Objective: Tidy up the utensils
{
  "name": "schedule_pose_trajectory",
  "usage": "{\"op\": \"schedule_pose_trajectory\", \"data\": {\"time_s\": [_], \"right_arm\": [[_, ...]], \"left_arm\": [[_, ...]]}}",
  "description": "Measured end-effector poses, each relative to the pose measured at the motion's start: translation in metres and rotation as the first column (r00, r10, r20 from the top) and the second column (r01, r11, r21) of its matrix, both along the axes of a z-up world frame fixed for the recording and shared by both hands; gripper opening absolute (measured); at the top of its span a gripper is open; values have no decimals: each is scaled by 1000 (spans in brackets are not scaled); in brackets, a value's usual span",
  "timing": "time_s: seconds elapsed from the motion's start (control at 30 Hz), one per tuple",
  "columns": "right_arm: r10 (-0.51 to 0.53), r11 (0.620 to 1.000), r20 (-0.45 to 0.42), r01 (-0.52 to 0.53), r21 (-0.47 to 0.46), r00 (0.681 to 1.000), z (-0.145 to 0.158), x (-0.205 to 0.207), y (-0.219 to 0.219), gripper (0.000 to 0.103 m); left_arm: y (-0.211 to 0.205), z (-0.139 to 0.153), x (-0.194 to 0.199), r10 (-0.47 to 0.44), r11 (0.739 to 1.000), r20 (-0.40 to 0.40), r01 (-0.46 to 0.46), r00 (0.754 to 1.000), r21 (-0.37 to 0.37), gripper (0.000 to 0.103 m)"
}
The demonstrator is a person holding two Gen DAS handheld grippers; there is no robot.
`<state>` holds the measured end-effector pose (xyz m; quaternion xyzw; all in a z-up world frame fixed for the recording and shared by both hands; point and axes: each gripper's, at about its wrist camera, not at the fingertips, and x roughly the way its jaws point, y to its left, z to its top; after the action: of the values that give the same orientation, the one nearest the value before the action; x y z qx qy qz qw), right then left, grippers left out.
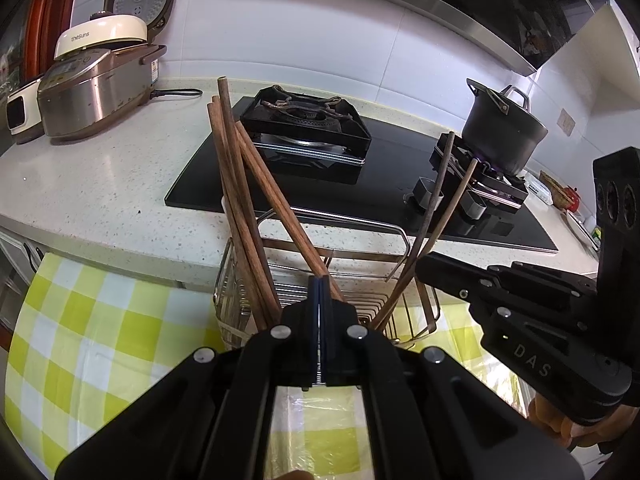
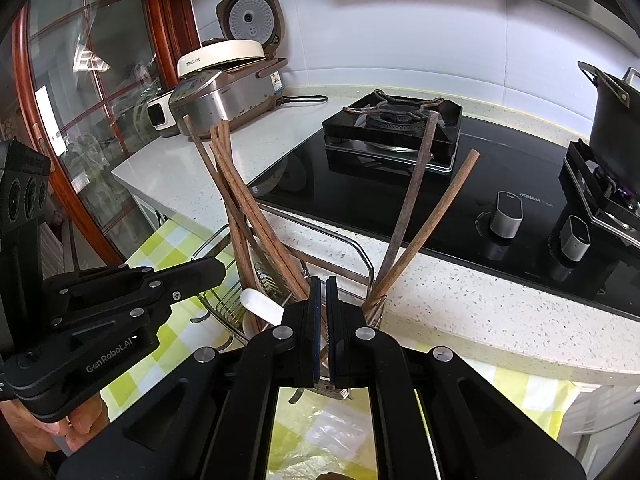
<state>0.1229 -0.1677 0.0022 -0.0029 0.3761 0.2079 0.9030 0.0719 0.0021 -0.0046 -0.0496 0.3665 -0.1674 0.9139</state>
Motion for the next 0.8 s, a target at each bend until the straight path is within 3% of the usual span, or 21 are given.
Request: {"op": "schedule_pose_trajectory", "data": {"time_s": [0.4,0.57,0.7,0.8], "right_arm": [[-5,1000,10,5,-6,1000,2,-4,-4,3],[-82,997,69,83,-3,994,10,-34,-33,3],[-145,989,103,146,-4,984,5,-68,-58,4],[-155,987,124,157,-12,980,-2,-88,-62,4]], "left_arm": [[1,0,-7,10,1000,8,-10,1000,9,0],[27,6,-50,92,995,69,-94,993,21,1],[57,11,-94,184,983,104,-182,977,-33,1],[55,9,-105,178,984,111,-179,978,7,1]]}}
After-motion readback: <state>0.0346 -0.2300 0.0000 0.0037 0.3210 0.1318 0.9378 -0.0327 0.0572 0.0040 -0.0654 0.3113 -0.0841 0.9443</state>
